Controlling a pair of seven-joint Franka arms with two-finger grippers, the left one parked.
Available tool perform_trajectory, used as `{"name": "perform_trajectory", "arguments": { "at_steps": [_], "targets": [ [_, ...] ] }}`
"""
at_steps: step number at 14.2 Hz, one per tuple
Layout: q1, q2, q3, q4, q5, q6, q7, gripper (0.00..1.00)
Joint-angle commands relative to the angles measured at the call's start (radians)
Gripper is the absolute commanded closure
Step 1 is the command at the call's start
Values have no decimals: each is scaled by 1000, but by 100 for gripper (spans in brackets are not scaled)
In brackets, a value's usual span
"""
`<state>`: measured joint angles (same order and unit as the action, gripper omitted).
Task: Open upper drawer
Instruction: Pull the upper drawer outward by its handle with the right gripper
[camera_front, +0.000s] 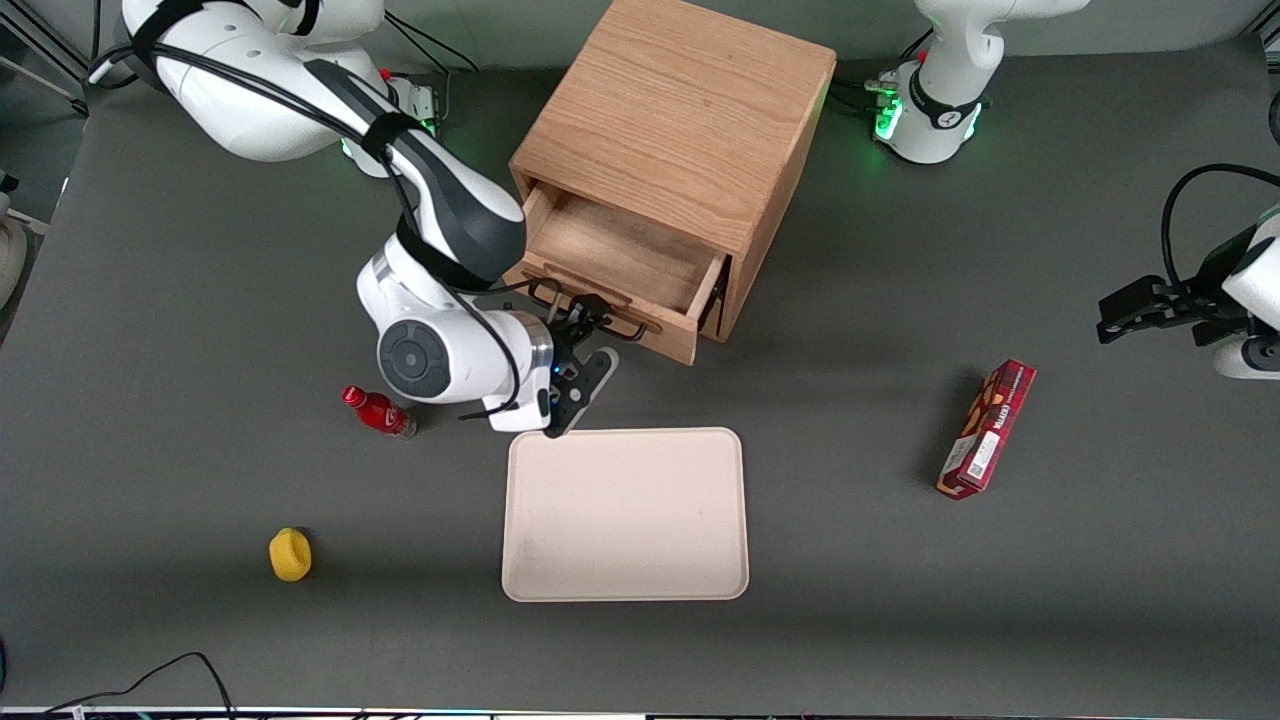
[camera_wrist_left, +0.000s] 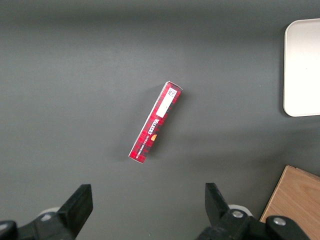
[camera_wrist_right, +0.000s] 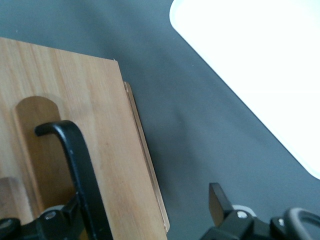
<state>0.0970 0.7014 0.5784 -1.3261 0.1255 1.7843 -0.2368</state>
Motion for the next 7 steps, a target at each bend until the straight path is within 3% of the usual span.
{"name": "perform_trajectory", "arguments": {
  "at_steps": [1, 7],
  "targets": [
    [13, 61, -5, 107, -36, -42, -51, 0],
    [15, 87, -64, 171, -49, -40, -219, 0]
  ]
}}
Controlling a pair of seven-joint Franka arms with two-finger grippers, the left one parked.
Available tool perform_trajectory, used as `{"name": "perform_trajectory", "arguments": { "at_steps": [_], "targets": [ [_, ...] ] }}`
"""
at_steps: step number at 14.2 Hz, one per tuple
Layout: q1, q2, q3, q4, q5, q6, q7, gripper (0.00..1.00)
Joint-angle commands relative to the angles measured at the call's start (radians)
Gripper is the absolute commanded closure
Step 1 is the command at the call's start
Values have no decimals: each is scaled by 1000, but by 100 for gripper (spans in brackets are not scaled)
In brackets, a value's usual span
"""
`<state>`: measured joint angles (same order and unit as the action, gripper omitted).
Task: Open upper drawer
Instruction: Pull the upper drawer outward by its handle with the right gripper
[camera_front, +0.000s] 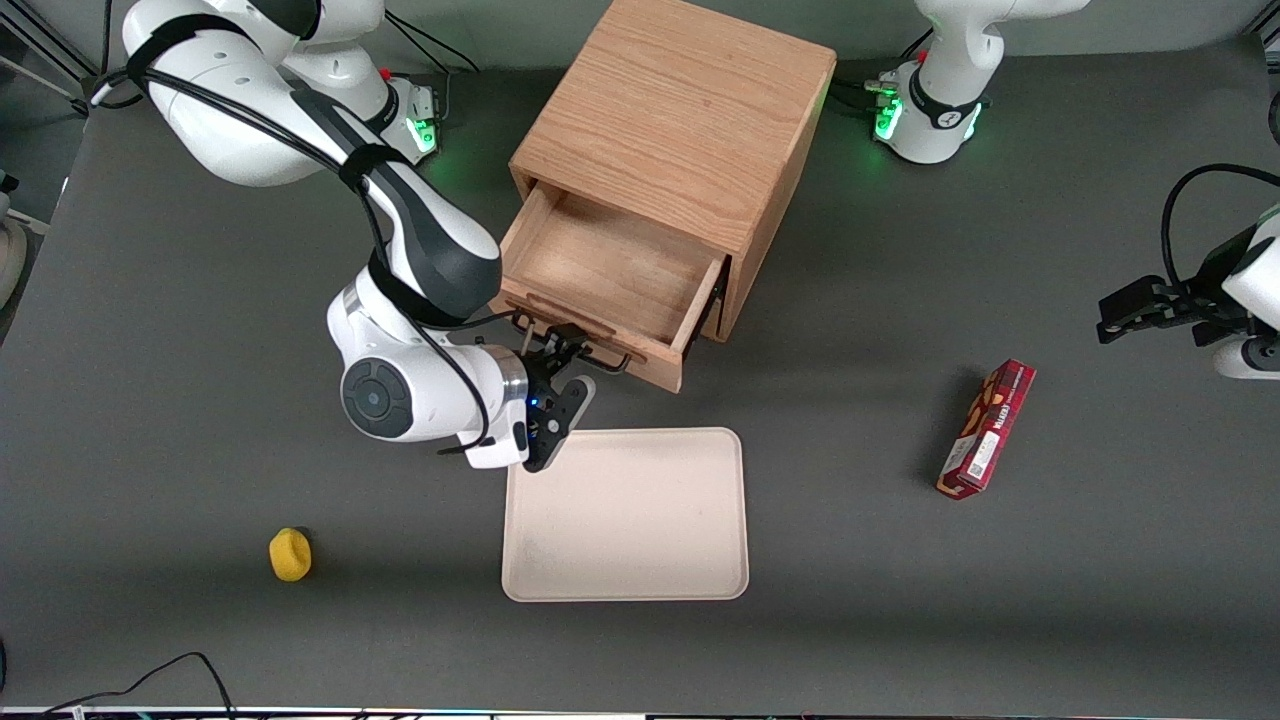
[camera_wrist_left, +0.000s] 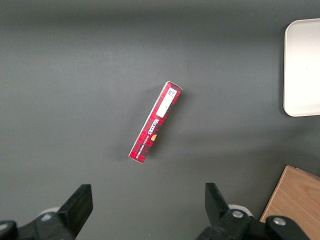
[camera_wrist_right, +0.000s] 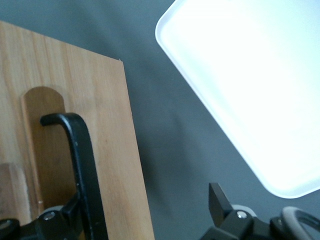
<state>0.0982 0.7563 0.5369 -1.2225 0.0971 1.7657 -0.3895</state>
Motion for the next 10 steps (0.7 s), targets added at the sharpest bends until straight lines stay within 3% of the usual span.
{"name": "perform_trajectory", "arguments": {
  "at_steps": [1, 10],
  "targets": [
    [14, 34, -29, 75, -22, -22, -89, 0],
    [12, 129, -121, 244, -14, -26, -189, 0]
  ]
}}
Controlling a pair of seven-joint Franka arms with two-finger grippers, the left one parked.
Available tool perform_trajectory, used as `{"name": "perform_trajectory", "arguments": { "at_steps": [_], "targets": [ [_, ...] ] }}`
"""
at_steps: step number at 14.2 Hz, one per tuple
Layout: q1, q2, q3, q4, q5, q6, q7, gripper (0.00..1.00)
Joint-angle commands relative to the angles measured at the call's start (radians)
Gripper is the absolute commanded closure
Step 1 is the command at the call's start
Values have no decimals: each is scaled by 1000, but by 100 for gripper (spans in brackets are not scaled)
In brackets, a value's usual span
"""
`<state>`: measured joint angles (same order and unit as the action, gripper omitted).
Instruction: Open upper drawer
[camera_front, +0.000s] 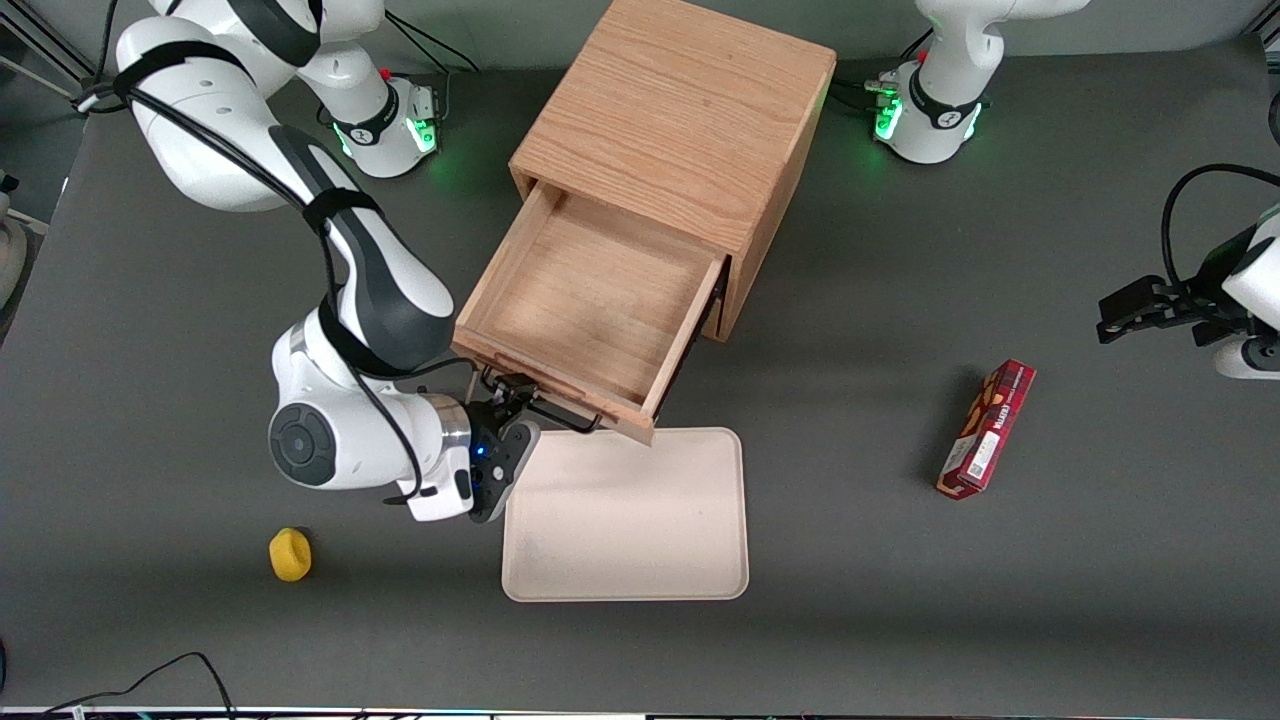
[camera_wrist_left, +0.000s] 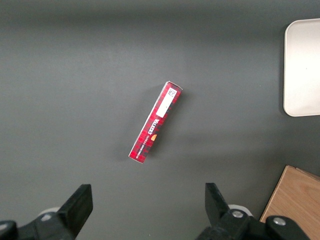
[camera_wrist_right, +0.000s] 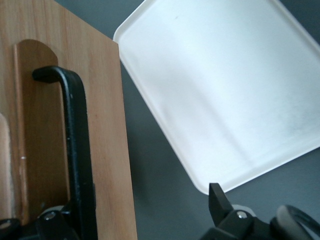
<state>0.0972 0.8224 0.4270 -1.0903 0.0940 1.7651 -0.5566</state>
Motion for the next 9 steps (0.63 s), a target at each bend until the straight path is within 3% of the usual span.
{"name": "perform_trajectory", "arguments": {
  "at_steps": [1, 9],
  "targets": [
    [13, 63, -11, 119, -7, -27, -20, 0],
    [10, -81, -11, 184, 1, -119, -8, 0]
  ]
}}
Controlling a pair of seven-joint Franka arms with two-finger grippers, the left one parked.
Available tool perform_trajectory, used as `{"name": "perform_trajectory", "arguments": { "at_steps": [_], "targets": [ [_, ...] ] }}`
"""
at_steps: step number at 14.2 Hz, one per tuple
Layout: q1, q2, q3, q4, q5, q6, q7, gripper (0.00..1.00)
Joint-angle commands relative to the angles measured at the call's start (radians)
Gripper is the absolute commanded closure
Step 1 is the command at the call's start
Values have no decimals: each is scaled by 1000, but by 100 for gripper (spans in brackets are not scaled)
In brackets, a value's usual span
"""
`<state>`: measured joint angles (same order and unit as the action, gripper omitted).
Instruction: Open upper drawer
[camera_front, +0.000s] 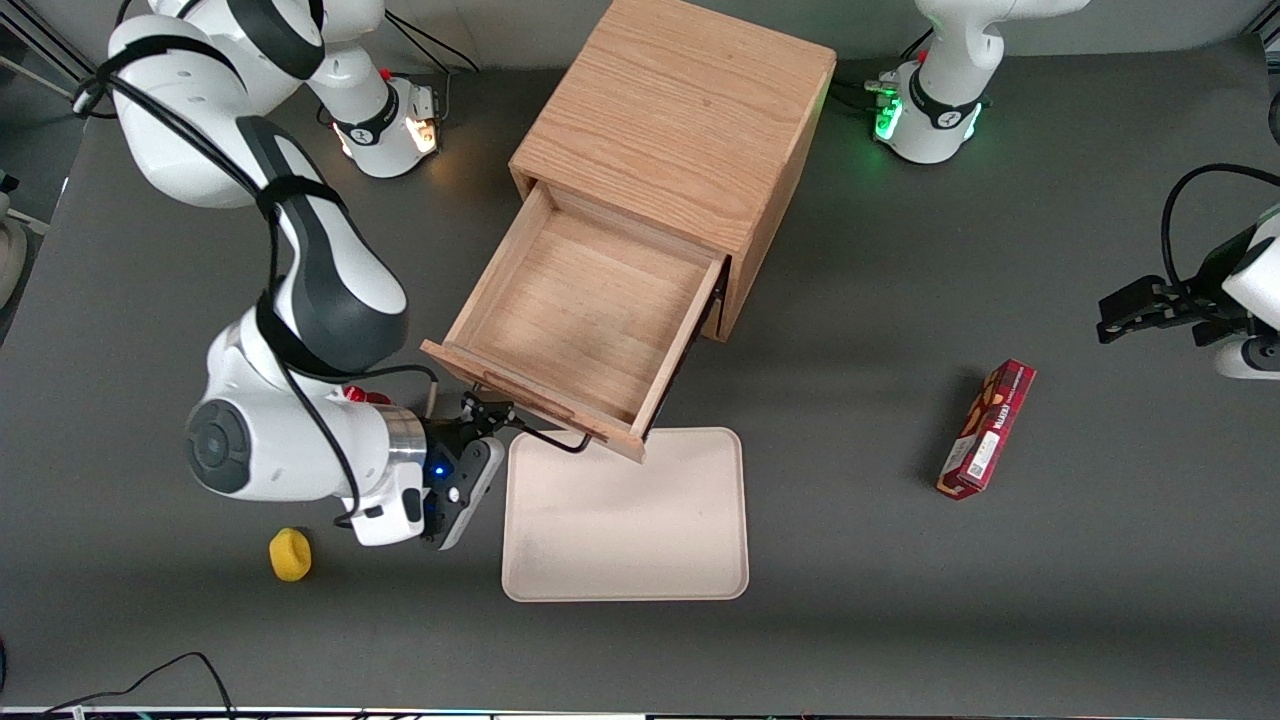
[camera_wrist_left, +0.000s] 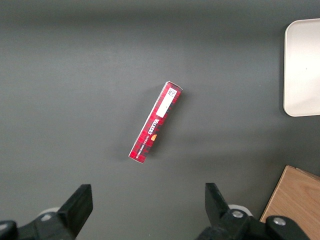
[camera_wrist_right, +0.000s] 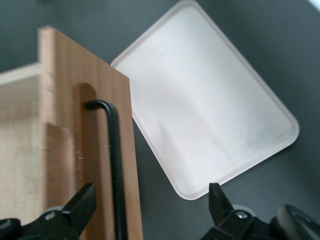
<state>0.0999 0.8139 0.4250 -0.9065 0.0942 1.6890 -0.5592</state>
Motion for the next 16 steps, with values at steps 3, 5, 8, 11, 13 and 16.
{"name": "perform_trajectory", "arguments": {
  "at_steps": [3, 5, 8, 11, 13, 16],
  "targets": [
    [1, -220, -15, -5, -8, -125, 159, 0],
    [0, -327, -93, -17, -7, -195, 435, 0],
    [-11, -413, -174, -20, -7, -332, 524, 0],
    [-8, -475, -334, -69, -17, -576, 528, 0],
    [-6, -601, -400, -304, -24, -556, 603, 0],
    [-5, -880, -393, -753, -63, -285, 734, 0]
  ]
}}
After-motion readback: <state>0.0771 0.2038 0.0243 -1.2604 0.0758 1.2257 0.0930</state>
